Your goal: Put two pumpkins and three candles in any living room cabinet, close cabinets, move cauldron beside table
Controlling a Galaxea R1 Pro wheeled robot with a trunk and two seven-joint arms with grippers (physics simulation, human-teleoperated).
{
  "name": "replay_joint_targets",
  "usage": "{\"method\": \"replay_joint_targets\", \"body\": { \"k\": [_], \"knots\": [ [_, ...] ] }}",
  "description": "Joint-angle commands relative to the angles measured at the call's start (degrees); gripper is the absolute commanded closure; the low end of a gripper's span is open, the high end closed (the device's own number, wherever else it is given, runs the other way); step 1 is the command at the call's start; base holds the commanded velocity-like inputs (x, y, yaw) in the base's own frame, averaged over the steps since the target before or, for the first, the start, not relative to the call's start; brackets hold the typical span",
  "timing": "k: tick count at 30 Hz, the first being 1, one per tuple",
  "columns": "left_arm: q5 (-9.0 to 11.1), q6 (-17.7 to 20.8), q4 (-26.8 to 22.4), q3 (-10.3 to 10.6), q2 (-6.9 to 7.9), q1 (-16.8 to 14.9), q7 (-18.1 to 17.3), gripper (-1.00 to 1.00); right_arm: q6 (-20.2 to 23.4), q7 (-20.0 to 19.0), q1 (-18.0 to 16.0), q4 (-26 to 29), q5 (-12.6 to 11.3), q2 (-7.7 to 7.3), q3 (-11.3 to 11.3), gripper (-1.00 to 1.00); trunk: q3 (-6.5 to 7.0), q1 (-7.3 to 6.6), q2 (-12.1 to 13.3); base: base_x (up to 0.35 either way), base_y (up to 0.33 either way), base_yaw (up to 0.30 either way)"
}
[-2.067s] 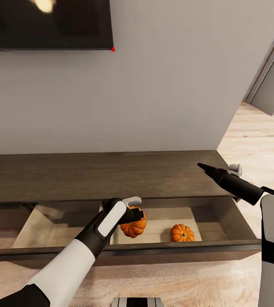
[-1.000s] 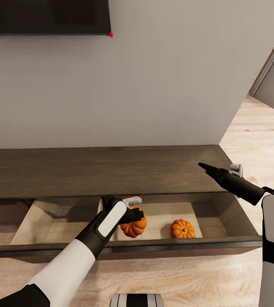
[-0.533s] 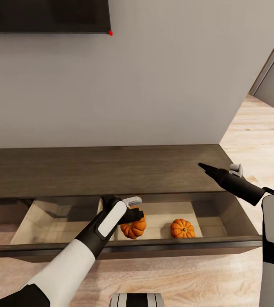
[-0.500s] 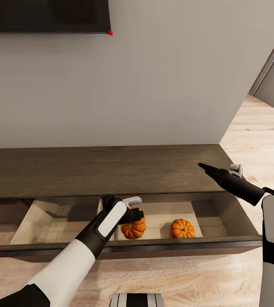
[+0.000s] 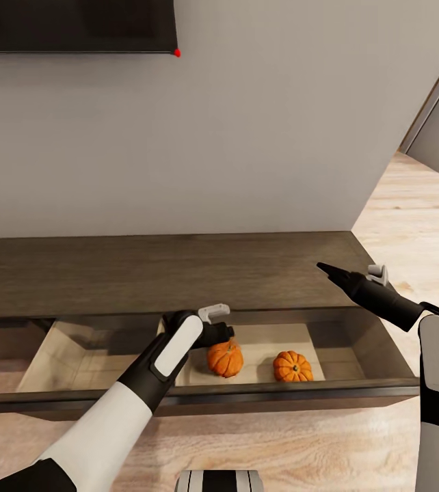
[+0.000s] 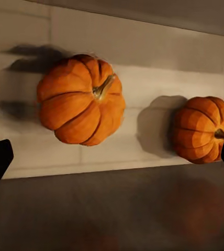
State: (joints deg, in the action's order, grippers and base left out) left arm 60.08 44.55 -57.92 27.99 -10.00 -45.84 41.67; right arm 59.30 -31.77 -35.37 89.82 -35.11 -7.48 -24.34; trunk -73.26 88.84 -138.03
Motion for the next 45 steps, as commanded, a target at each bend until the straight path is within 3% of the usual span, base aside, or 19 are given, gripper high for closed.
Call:
{"method": "replay_joint_targets", "body": {
  "k": [1,7,22,29,38,43,45],
  "knots": [
    [0.6,0.0,-0.2,0.1,0.0,0.0,0.6,-1.0,0.2,-0.5,0.0,0.0,0.4,0.01,-0.1,-1.0,-0.04,-0.01,0.0,0.0,0.0,0.0],
    [0.7,0.0,-0.3,0.0,0.0,0.0,0.7,-1.0,0.3,-0.5,0.0,0.0,0.4,0.01,-0.1,-1.0,-0.04,-0.01,0.0,0.0,0.0,0.0],
    [0.8,0.2,-0.1,0.0,0.0,0.0,0.7,-1.0,0.2,-0.5,0.0,-0.1,0.4,0.18,-0.1,-1.0,2.65,-3.3,6.0,-0.001,0.0,0.0],
    [0.7,0.2,-0.4,0.0,0.0,0.0,0.5,-1.0,0.2,-0.4,0.0,-0.2,0.5,0.23,0.0,-1.0,3.91,-4.84,8.8,-0.275,0.0,0.0],
    [1.1,0.5,-8.5,-0.2,0.0,0.0,2.1,-1.0,0.2,-0.4,0.0,-0.2,0.4,0.36,0.0,-1.0,5.52,-6.82,12.4,-0.106,0.0,0.0],
    [4.5,0.5,-13.2,-0.3,0.0,0.0,4.4,-1.0,0.2,-0.4,0.0,-0.2,0.4,0.36,0.0,-1.0,6.42,-7.92,14.4,-0.1,0.0,0.0],
    [7.0,0.5,-15.6,-0.1,0.0,0.0,7.3,-1.0,0.2,-0.5,0.0,-0.2,0.4,0.36,0.0,-1.0,6.78,-8.36,15.2,-0.199,0.0,0.0]
  ]
}}
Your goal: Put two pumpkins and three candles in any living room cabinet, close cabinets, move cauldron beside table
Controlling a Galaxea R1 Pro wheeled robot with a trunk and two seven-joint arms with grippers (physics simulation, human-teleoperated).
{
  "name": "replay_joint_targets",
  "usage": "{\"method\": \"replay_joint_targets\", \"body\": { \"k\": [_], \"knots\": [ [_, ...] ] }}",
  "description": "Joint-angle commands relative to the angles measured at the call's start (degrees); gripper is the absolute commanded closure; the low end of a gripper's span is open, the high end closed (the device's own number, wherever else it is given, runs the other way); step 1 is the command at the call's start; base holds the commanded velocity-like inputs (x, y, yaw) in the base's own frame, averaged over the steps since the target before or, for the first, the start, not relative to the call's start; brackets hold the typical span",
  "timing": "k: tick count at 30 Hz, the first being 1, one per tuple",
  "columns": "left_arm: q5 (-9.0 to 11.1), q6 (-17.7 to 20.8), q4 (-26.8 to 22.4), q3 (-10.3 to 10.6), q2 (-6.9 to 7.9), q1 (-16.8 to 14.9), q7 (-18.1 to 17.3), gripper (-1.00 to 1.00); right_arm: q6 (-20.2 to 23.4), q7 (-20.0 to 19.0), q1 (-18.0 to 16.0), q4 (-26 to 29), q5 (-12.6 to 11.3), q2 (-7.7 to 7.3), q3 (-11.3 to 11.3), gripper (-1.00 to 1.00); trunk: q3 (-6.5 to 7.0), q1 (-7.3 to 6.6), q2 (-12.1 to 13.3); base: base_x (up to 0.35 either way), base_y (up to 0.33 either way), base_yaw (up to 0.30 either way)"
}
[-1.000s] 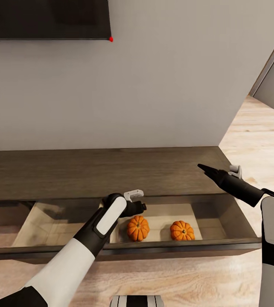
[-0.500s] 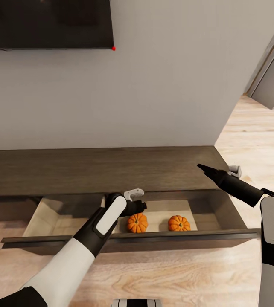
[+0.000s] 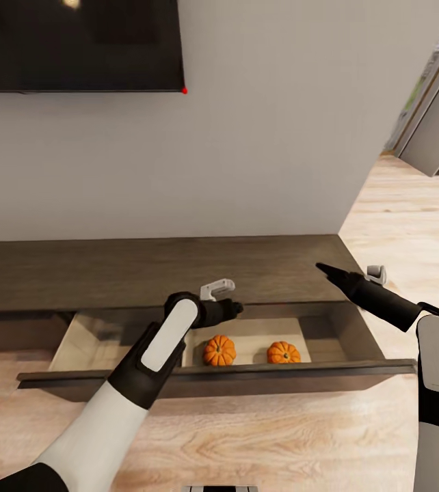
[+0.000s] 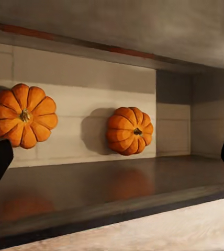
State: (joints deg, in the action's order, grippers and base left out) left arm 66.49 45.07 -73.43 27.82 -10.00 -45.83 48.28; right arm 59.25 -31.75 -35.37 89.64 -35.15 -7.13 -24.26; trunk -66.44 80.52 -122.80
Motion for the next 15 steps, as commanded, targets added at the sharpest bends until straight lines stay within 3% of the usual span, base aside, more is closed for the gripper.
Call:
{"method": "replay_joint_targets", "body": {
  "k": [1,5,10,15],
  "knots": [
    [1.0,0.0,-0.4,0.1,0.0,0.0,1.1,-1.0,0.3,-0.5,0.0,0.0,0.4,0.01,-0.1,-1.0,0.14,-0.26,0.4,-0.25,0.0,0.0],
    [3.0,0.0,-1.3,0.2,0.0,0.0,2.5,-1.0,0.3,-0.5,0.0,0.0,0.4,0.01,-0.1,-1.0,0.86,-1.13,2.0,-0.297,0.0,0.0],
    [3.7,0.0,-1.7,0.2,0.0,0.0,3.0,-1.0,0.6,-0.5,0.0,0.0,0.3,-0.11,-0.1,-1.0,1.76,-2.23,4.0,-0.305,0.0,0.0],
    [3.8,0.0,-1.6,0.2,0.0,0.0,3.1,-1.0,0.8,-0.4,0.0,0.0,0.2,-0.24,-0.1,-1.0,2.66,-3.33,6.0,-0.08,0.0,0.0]
  ]
}}
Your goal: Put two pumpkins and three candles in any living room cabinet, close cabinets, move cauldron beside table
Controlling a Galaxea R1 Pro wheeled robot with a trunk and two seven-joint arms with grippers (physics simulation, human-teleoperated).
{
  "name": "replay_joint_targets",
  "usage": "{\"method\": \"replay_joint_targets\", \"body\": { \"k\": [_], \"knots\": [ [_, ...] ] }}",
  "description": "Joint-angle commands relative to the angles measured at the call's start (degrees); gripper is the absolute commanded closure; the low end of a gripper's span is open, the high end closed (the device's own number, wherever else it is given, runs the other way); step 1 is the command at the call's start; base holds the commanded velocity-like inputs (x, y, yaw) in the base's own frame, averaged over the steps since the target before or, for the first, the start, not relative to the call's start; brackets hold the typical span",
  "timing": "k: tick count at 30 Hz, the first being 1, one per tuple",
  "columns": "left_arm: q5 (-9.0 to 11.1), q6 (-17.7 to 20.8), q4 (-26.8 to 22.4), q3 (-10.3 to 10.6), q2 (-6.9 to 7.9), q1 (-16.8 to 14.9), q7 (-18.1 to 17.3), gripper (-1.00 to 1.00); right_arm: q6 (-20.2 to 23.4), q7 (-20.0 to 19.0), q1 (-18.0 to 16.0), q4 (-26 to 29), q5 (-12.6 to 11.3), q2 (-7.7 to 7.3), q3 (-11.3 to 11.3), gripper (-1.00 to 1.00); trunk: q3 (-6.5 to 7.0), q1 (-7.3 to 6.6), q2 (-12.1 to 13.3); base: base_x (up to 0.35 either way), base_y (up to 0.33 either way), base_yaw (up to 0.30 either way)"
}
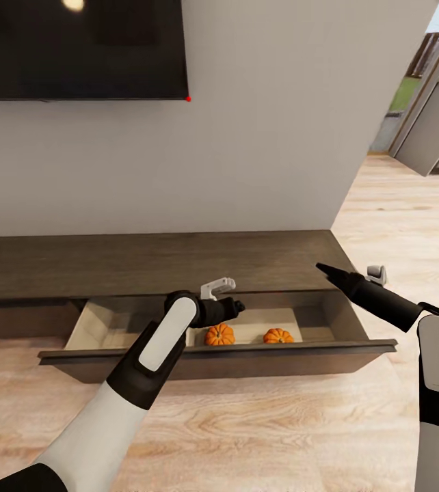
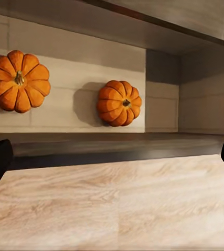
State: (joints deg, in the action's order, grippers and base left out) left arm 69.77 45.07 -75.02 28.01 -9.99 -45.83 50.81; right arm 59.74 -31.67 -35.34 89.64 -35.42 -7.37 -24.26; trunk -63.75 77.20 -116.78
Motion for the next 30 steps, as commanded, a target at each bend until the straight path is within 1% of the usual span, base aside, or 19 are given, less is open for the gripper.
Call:
{"method": "replay_joint_targets", "body": {
  "k": [1,5,7,10,13,24,30],
  "knots": [
    [0.5,0.0,0.0,0.0,0.0,0.0,0.6,-1.0,0.3,-0.5,0.0,0.0,0.4,0.0,-0.1,-1.0,0.14,-0.23,0.4,-0.016,0.0,0.0],
    [0.5,0.0,0.0,0.0,0.0,0.0,0.6,-1.0,0.3,-0.6,0.2,0.0,0.3,0.09,-0.1,-1.0,0.86,-1.11,2.0,-0.007,0.0,0.0],
    [0.5,0.0,0.0,0.0,0.0,0.0,0.6,-1.0,0.3,-0.8,0.3,0.1,-0.3,0.13,-0.1,-1.0,1.22,-1.55,2.8,-0.002,0.0,0.0],
    [0.5,0.0,0.0,0.0,0.0,0.0,0.6,-1.0,0.3,-0.9,0.5,0.1,-2.2,0.09,-0.1,-1.0,1.76,-2.21,4.0,0.0,0.0,0.0],
    [0.6,0.0,0.1,0.0,0.0,0.0,0.7,-1.0,0.3,-0.9,0.5,0.1,-2.8,0.03,-0.1,-1.0,2.3,-2.87,5.2,0.0,0.0,0.0],
    [0.5,-0.1,0.1,0.0,0.0,0.0,0.8,-1.0,0.2,-1.0,0.9,0.2,-3.1,0.03,-0.1,-1.0,4.27,-5.29,9.6,0.0,0.0,0.0],
    [0.5,-0.1,0.1,0.0,0.0,0.0,0.8,-1.0,-0.1,-1.2,0.9,0.2,-3.1,0.13,-0.1,-1.0,4.27,-5.29,9.6,0.0,0.0,0.0]
  ]
}}
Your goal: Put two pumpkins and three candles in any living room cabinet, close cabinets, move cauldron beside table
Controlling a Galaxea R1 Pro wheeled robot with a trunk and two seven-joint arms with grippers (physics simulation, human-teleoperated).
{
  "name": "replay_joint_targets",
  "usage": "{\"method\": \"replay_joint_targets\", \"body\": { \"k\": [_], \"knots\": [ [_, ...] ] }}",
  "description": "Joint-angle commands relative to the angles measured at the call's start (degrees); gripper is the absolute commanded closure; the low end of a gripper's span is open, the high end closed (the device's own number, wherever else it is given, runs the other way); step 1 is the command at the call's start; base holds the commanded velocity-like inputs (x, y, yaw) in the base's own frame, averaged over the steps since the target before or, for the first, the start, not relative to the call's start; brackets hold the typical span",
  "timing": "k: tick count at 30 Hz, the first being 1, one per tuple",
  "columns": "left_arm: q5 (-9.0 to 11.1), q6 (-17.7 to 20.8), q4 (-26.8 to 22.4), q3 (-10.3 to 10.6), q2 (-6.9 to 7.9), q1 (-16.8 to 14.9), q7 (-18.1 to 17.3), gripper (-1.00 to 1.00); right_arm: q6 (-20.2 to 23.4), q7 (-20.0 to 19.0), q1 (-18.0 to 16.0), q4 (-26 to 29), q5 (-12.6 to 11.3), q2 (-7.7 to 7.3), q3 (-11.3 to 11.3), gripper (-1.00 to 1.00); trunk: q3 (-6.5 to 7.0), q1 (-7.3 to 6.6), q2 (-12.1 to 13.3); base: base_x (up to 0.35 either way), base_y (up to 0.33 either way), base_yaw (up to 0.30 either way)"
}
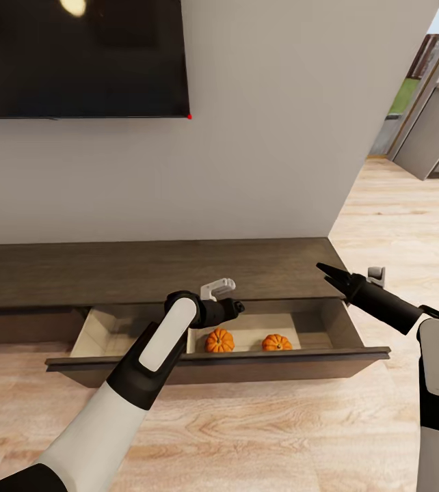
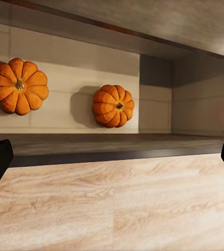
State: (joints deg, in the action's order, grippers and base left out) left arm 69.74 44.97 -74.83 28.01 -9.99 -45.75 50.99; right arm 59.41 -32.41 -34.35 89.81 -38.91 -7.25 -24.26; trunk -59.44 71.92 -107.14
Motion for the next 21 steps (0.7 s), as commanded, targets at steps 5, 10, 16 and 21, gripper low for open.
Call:
{"method": "replay_joint_targets", "body": {
  "k": [5,10,16,21],
  "knots": [
    [0.5,-0.1,0.0,0.0,0.0,0.0,0.6,-1.0,0.2,-0.6,-0.1,-0.1,0.4,-0.04,-0.1,-1.0,-0.04,-0.01,0.0,0.0,0.0,0.0],
    [0.4,-0.1,0.0,0.0,0.0,0.0,0.6,-1.0,0.1,-0.7,0.0,0.0,0.4,-0.02,-0.2,-1.0,0.08,-0.01,0.0,0.0,0.0,0.0],
    [0.4,-0.2,0.0,0.0,0.0,0.0,0.8,-1.0,0.1,-2.3,0.0,0.0,0.4,-0.05,-0.2,-1.0,0.58,-0.01,0.0,-0.153,-0.007,0.0],
    [0.2,-0.2,0.0,0.0,0.0,0.0,0.8,-1.0,0.1,-2.4,0.0,0.0,0.5,-0.05,-0.2,-1.0,1.03,-0.01,0.0,-0.254,-0.176,0.0]
  ]
}}
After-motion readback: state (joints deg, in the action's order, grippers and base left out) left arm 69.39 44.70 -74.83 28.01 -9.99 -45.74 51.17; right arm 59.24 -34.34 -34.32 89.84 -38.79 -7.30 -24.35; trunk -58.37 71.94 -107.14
